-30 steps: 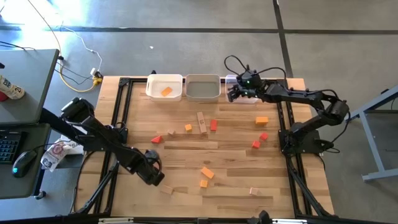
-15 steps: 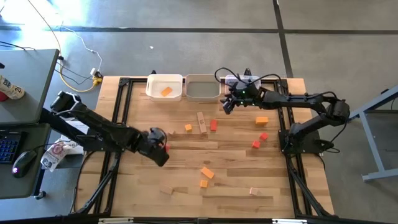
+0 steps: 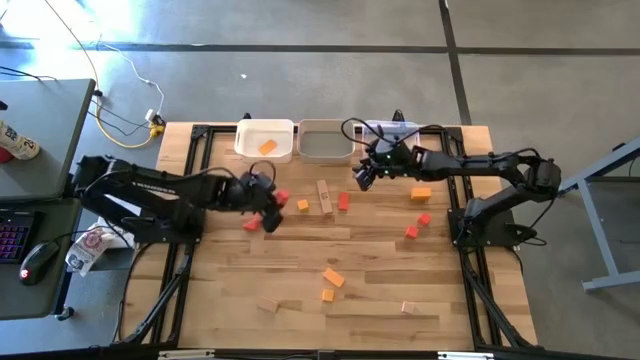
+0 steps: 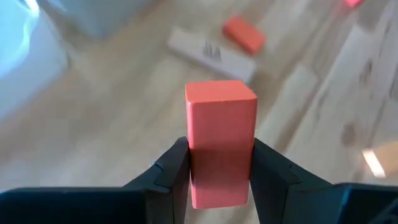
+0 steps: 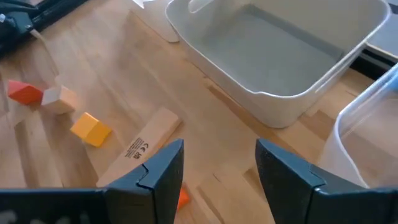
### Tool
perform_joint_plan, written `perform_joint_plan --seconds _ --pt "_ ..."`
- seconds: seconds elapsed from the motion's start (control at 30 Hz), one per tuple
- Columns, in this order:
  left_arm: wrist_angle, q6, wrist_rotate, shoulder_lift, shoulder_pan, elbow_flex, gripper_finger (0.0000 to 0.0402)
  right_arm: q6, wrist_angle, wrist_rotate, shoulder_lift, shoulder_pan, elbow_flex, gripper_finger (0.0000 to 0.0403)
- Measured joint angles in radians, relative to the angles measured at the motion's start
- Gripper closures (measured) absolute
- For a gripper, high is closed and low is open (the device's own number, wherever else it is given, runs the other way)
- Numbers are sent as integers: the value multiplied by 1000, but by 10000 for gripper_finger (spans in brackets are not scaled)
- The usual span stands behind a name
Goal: Sort & place blocks by color
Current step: Put the orange block into the gray bin
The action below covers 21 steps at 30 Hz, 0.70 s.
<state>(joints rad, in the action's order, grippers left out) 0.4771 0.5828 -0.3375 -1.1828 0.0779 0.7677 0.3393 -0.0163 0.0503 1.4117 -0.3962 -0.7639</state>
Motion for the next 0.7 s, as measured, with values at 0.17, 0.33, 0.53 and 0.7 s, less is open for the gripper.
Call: perform_joint_plan --seconds 0.17,0.33,0.53,0.7 --pt "-129 -161 45 0 105 0 295 0 -3 46 0 5 0 217" --pt "-234 -292 103 0 214 1 294 -6 9 79 0 5 0 217" --pt "-366 -439 207 -1 348 1 293 -68 67 106 0 5 0 217" --pt "-502 -593 260 -3 447 1 293 -79 100 106 0 5 0 217"
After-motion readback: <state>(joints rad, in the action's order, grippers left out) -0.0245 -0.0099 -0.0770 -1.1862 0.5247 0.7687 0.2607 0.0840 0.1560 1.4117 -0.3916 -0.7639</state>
